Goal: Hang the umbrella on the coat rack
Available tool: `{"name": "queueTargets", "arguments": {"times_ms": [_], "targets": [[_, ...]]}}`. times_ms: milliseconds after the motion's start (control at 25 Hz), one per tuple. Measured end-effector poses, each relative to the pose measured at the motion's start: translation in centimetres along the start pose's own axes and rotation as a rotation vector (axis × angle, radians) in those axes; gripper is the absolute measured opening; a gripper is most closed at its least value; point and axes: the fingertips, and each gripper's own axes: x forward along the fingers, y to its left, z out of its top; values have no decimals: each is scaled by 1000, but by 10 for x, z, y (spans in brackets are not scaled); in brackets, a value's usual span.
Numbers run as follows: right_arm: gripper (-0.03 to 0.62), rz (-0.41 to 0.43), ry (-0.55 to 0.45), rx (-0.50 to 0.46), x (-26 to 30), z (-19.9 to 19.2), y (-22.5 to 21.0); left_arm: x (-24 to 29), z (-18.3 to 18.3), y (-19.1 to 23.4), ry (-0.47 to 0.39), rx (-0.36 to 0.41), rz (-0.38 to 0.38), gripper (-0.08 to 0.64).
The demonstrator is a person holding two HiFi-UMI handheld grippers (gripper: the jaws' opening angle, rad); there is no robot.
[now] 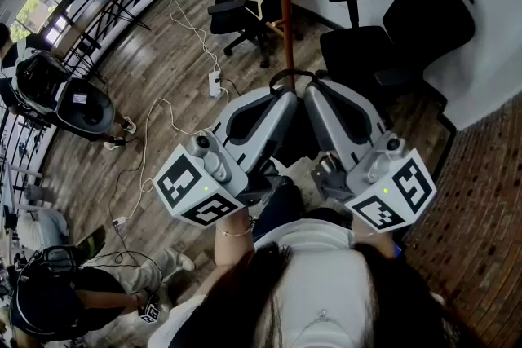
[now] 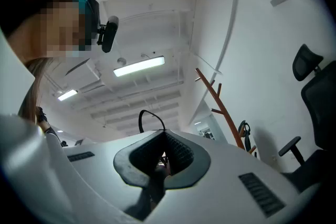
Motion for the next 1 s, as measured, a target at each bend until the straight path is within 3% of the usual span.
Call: {"name": "queueTargets", "arguments": {"times_ms": [480,1000], "targets": [[35,-19,0,7,54,-21,-38,17,2,68,9,-35,-18,9],[35,-54,-22,-26,100,-37,-37,5,19,113,-9,-51,-76,8]]}}
